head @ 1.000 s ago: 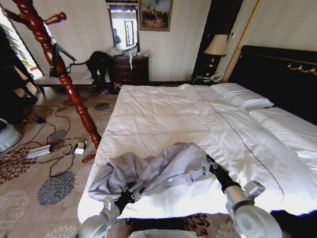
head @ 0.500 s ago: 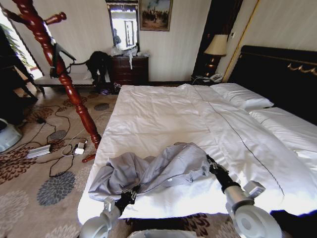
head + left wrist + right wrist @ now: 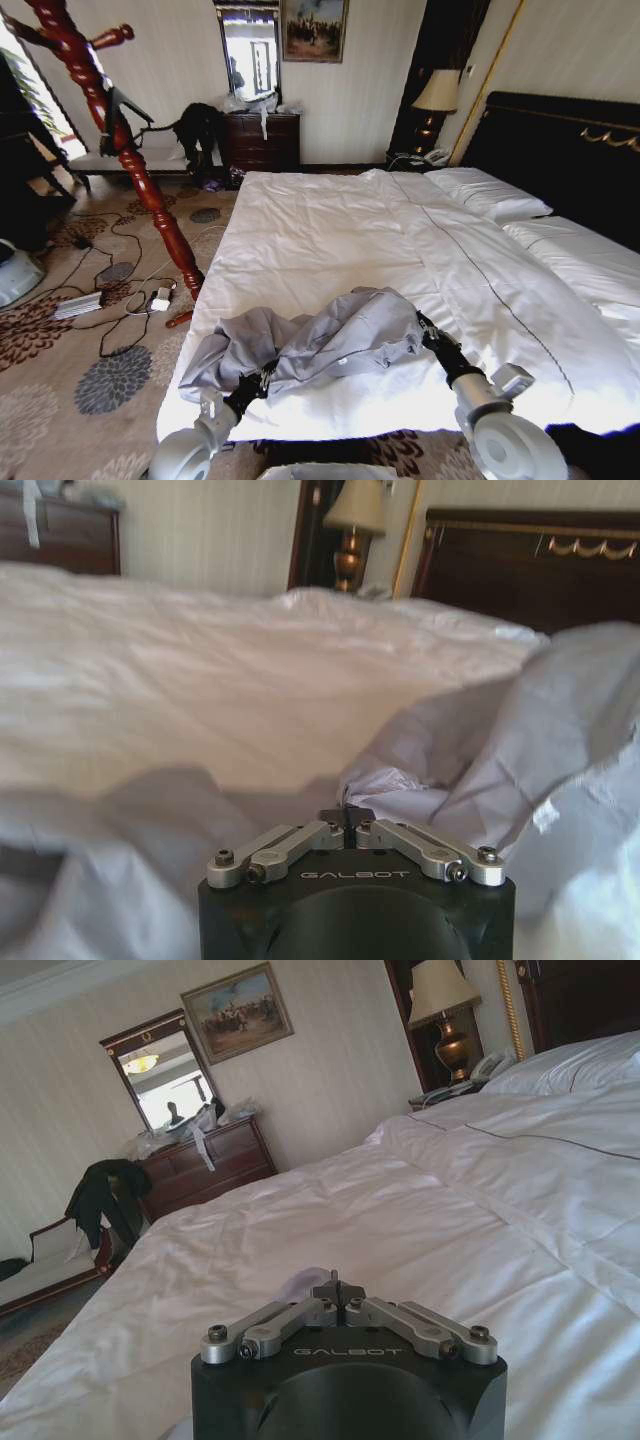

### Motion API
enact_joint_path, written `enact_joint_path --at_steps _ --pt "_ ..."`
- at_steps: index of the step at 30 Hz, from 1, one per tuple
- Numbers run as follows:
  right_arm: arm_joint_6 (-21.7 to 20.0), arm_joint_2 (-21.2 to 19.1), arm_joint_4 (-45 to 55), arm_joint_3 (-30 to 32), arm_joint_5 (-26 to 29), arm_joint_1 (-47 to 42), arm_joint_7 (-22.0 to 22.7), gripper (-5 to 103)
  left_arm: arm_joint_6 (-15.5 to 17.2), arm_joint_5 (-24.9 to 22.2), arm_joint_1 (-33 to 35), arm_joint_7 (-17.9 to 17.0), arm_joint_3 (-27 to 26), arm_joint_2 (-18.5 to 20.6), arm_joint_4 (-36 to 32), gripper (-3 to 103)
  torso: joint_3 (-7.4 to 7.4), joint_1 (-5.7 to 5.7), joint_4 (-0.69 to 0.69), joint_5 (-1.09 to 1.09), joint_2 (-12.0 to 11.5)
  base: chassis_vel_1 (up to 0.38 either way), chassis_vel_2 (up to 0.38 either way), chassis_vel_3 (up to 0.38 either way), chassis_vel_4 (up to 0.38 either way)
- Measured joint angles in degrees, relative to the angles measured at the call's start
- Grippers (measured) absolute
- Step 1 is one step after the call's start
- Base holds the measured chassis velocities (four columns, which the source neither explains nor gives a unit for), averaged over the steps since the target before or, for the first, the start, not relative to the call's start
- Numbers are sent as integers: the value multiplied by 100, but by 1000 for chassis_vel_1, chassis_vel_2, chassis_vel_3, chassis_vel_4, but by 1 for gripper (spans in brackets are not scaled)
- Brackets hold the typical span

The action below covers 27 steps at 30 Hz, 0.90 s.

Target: Pick up the clothes from the bed and hang them on the clothes hanger.

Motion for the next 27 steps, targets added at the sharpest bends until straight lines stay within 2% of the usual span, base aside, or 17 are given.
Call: enact_joint_path --at_steps 3,4,8,9,12,14,16,18,19,20,24,25,27 --pt "-12 -299 65 118 96 1 65 0 80 -497 -115 -118 -416 251 -404 0 0 0 -1 1 0 0 0 0 0" --pt "-12 -299 65 118 96 1 65 0 80 -497 -115 -118 -416 251 -404 0 0 0 -1 1 0 0 0 0 0" --pt "-41 -1428 119 360 413 280 221 0 226 -1150 -640 -421 -825 511 -690 0 1 0 1 -1 0 0 0 0 0" --pt "-41 -1428 119 360 413 280 221 0 226 -1150 -640 -421 -825 511 -690 0 1 0 1 -1 0 0 0 0 0" --pt "-198 -2144 51 333 800 831 455 0 318 -1533 -901 -588 -1314 716 -680 0 0 0 -1 0 0 0 0 0 0" --pt "-232 -2305 -53 230 840 1041 491 0 328 -1569 -934 -639 -1443 783 -603 0 0 0 0 0 0 0 0 0 0" --pt "-250 -2602 -398 -141 885 1559 535 0 342 -1636 -1137 -714 -1517 915 -344 0 1 0 5 0 0 0 0 0 0" --pt "-249 -2773 -828 -610 1000 2156 686 0 383 -1741 -1620 -804 -1310 1011 76 0 1 0 1 0 0 0 0 0 0" --pt "-249 -2773 -828 -610 1000 2156 686 0 383 -1741 -1620 -804 -1310 1011 76 0 1 0 1 0 0 0 0 0 0" --pt "-247 -2808 -1066 -880 1071 2504 765 0 408 -1822 -2025 -831 -1086 1038 354 0 2 0 -2 -1 -1 0 0 0 0" --pt "-178 -2846 -1995 -1765 1147 3724 893 0 463 -1979 -3471 -901 -72 963 1276 0 2 1 3 -2 -1 0 0 0 0" --pt "-178 -2846 -1995 -1765 1147 3724 893 0 463 -1979 -3471 -901 -72 963 1276 0 2 1 3 -2 -1 0 0 0 0" --pt "-127 -2805 -2439 -2155 1036 4125 881 0 468 -1987 -4190 -966 497 839 1719 0 2 1 -1 -2 -1 0 0 0 0"
